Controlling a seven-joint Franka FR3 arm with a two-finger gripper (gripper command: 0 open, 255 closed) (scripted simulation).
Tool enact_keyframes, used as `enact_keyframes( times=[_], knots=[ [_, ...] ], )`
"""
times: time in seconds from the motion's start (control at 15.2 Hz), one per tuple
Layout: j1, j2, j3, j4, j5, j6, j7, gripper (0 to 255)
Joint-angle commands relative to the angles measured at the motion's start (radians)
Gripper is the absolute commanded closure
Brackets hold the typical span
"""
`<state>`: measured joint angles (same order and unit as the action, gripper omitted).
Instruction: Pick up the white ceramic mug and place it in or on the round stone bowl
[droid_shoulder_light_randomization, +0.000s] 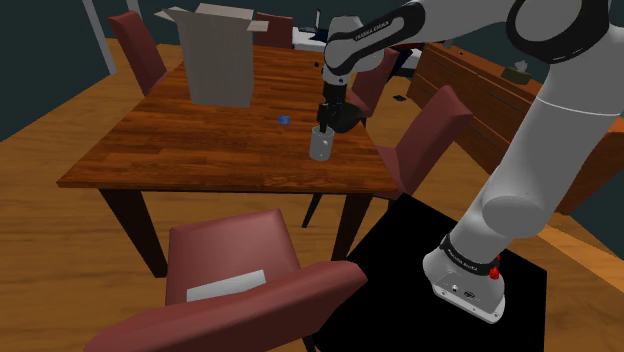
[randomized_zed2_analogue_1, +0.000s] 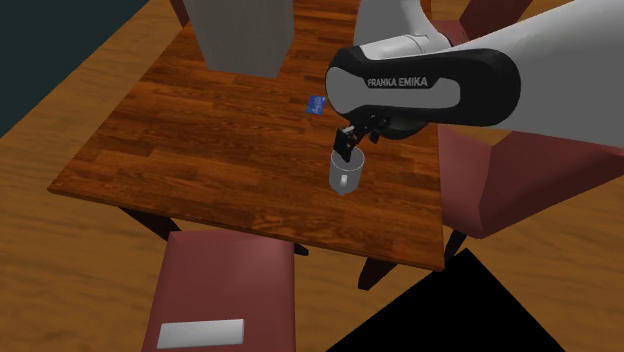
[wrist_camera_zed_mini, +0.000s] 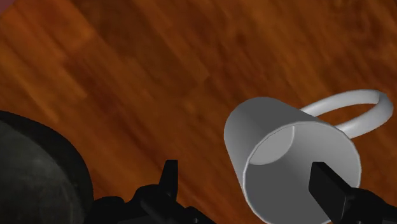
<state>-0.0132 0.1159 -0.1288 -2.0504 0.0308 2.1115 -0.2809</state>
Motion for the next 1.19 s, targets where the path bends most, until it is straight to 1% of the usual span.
enact_keyframes(
  times=[0.0,0.2,0.73,0.79,1.12],
  knots=[
    [0.001,0.011,0.001,-0.016,0.002,0.028,0.000,0],
    [0.001,0.033,0.002,-0.040,0.006,0.073,-0.003,0],
    [0.001,0.033,0.002,-0.040,0.006,0.073,-0.003,0],
    [0.001,0.033,0.002,-0.040,0.006,0.073,-0.003,255],
    [0.001,0.033,0.002,-0.040,0.006,0.073,-0.003,255]
  ],
)
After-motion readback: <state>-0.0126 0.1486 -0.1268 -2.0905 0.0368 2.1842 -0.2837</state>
